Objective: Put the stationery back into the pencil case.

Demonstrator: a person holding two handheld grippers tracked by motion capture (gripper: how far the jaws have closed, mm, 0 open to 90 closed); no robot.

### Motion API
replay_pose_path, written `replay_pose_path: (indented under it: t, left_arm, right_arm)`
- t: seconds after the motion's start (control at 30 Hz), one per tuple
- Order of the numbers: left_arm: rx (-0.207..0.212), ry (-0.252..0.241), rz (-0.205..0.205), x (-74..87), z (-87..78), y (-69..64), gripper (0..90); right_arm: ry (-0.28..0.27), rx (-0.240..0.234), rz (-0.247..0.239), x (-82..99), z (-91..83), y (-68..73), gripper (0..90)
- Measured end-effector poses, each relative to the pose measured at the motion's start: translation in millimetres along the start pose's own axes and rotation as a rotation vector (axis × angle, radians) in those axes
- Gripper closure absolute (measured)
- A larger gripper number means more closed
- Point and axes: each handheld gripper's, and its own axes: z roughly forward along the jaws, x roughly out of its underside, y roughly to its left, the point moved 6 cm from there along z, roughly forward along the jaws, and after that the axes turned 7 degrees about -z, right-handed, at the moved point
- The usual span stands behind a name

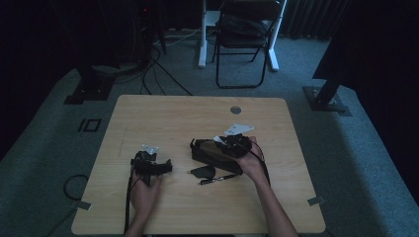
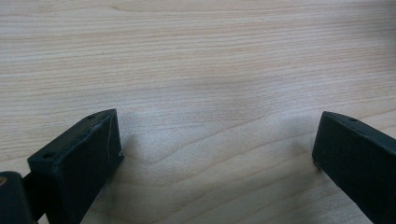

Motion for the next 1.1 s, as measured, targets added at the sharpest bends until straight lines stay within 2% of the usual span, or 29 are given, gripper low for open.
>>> replay_pose_path:
  t: [0.53,1.1]
  left_arm:
    - [0.000,0.000,-0.002,0.1,0.0,-0.2,1.5]
    - [0.000,0.000,-0.002,0.1,0.0,-0.2,1.5]
  right_arm:
    - [0.055,0.002,-0.029,10.0,9.5,0.8,71.0]
    - [0.126,-0.036,-0.063,22.2,18.7,9.7,70.6]
